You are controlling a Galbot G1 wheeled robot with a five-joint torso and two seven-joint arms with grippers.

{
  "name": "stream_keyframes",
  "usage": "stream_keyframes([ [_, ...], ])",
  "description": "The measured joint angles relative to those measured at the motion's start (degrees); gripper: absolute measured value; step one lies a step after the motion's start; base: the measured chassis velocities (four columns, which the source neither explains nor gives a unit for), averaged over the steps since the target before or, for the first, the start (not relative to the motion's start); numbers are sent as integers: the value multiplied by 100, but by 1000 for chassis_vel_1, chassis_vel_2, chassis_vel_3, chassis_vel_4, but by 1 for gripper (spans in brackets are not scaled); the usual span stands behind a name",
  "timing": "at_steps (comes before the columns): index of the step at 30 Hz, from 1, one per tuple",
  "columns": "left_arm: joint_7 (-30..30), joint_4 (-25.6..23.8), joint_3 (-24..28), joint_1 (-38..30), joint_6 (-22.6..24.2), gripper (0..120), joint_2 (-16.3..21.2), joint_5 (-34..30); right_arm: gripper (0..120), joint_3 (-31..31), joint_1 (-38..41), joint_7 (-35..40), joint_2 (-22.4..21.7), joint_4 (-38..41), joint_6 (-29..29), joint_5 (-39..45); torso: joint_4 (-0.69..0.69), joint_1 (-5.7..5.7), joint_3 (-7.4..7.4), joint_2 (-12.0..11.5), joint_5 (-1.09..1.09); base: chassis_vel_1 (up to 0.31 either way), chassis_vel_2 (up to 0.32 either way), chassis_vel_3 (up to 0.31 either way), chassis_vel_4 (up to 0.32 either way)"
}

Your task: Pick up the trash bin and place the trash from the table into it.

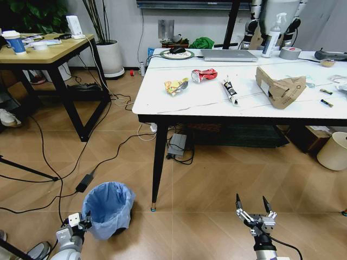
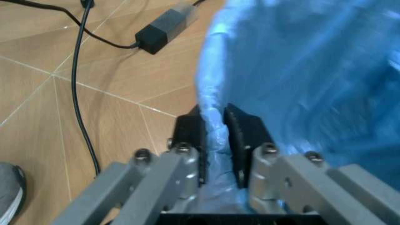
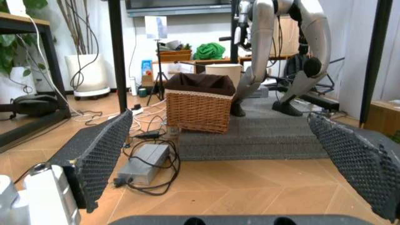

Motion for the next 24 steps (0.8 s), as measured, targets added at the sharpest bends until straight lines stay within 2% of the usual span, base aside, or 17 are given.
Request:
stream_keyframes([
  [2,12,17,1,-19,17,4,-1,-3,100,-3,3,-2,-9,10,-7,-6,0,0,0,1,0,0,0,0,0],
  [5,11,37,2,-33,41,0,0,-8,100,-3,10,-3,-23,19,-21,-8,-1,0,0,1,0,0,0,0,0],
  [17,124,-43,-45,38,63,0,-20,-11,100,-4,1,-4,-41,30,-37,-44,0,1,2,2,-2,0,0,0,0],
  [24,377,-500,-78,317,26,0,-39,2,100,-1,-48,-4,-64,64,-23,-86,0,1,2,2,-2,0,0,0,0],
])
